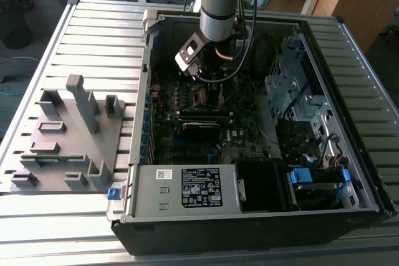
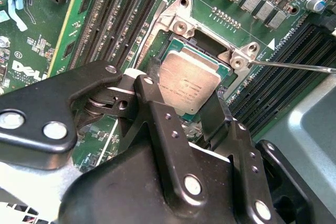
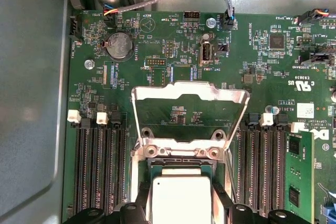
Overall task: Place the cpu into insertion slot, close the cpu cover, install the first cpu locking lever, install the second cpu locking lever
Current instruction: 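Place the cpu into insertion slot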
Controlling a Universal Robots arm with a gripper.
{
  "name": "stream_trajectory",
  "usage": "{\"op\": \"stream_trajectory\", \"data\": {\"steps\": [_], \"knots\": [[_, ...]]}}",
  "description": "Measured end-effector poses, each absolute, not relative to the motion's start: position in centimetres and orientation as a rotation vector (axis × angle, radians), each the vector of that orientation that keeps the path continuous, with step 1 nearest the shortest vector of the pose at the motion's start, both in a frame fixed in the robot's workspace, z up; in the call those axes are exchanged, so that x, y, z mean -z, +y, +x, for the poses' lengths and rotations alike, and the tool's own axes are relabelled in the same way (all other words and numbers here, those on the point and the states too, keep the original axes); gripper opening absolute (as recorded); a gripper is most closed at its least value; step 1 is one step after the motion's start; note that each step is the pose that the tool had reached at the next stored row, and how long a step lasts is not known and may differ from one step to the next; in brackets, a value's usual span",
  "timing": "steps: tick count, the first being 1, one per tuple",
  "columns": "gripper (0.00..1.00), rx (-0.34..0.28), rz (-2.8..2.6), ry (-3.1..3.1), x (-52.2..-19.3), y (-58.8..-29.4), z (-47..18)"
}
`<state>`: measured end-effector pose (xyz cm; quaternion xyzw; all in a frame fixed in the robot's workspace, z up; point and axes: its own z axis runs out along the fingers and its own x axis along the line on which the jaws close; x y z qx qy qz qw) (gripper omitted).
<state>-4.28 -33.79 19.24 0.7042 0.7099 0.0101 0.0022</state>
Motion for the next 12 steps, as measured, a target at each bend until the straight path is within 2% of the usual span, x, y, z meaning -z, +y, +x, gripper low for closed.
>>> {"op": "stream_trajectory", "data": {"steps": [12], "knots": [[0.54, -0.032, 2.212, 2.224, -19.33, -33.79, -4.28]]}}
